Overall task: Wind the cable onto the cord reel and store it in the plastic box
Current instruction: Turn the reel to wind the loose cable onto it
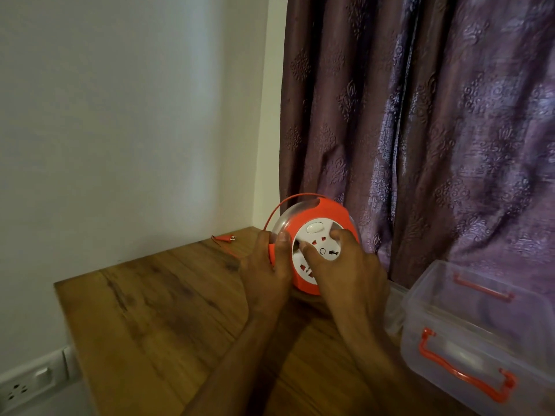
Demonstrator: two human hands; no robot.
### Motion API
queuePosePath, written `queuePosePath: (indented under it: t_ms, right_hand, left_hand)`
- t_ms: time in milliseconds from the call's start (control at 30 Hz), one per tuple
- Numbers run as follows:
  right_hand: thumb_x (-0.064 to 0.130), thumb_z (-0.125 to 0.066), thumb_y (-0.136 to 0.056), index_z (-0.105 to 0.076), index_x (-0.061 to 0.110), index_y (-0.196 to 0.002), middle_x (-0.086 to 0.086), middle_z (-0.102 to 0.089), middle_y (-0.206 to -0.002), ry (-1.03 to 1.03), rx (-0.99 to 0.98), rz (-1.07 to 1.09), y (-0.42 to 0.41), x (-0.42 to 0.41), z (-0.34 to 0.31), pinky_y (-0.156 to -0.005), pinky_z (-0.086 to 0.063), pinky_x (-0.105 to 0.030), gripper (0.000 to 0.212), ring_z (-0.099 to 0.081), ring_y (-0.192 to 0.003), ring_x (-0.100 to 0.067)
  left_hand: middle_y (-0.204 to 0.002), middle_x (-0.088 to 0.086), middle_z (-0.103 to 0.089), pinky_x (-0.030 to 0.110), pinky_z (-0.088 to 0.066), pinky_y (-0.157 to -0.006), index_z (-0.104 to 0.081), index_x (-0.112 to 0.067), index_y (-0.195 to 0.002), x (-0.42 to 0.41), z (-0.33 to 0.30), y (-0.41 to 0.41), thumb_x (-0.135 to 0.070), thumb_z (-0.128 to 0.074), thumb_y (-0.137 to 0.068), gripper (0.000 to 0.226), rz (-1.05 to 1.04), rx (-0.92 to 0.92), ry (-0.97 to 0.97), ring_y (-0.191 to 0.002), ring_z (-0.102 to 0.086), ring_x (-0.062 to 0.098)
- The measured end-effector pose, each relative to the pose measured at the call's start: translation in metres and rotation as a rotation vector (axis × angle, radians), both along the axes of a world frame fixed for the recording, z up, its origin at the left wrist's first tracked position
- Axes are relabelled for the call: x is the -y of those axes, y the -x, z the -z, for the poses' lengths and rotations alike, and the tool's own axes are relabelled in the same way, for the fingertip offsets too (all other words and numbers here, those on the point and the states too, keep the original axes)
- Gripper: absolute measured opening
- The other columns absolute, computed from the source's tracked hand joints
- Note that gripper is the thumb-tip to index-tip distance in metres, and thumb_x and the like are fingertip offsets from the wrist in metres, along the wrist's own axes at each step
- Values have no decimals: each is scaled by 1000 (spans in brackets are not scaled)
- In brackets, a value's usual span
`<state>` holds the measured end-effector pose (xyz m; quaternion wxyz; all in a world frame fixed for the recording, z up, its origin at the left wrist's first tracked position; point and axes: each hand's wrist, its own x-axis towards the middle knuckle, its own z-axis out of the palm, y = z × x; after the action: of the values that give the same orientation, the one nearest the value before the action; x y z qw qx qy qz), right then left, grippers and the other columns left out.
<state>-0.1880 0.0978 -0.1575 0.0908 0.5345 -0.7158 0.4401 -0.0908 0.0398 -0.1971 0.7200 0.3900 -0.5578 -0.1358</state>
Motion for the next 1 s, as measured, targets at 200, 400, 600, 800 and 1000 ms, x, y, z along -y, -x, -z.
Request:
queuePosePath:
  t_ms: [200, 400, 600, 800, 1000]
  right_hand:
    - [46, -50, -89, -48, 28, -127, -6, -66, -113, 153, -269, -94, 6, -7, -12, -70, -50, -35, 42, -64, -91, -30]
    - [45, -58, -85, -26, 50, -131, 4, -17, -148, -145, -459, -352, 10, -8, -17, -89, -47, -42, 56, -50, -118, -29]
    - [60, -53, -85, -20, 56, -135, 8, -2, -155, -266, -479, -356, 16, -3, -10, -102, -38, -43, 60, -39, -130, -28]
    - [40, -48, -89, -22, 55, -135, -1, -24, -146, -182, -460, -278, 13, -3, -9, -90, -46, -43, 55, -52, -115, -33]
    - [50, -55, -84, -20, 53, -137, 0, -47, -133, -82, -477, -171, 14, 5, -2, -82, -48, -38, 63, -58, -106, -26]
  left_hand:
    - [-85, -9, -67, 9, -52, -52, -56, -24, -98, 2, -4, -4, -55, -36, -91, 38, 18, -58, -26, -67, -68, 3]
    - [-87, -16, -62, 6, -48, -53, -53, -28, -104, -1, -6, -7, -55, -35, -89, 36, 28, -100, -81, -69, -64, -1]
    - [-95, -8, -64, 9, -48, -58, -53, -28, -106, -5, -7, -8, -56, -35, -87, 38, 52, -70, -102, -72, -63, 1]
    - [-86, -9, -66, 13, -50, -58, -57, -23, -99, -2, -6, -9, -56, -37, -88, 40, 28, -79, -92, -73, -68, 6]
    - [-91, -1, -71, 24, -59, -64, -62, -13, -104, -4, -5, -5, -58, -35, -87, 55, 28, -65, -73, -75, -69, 9]
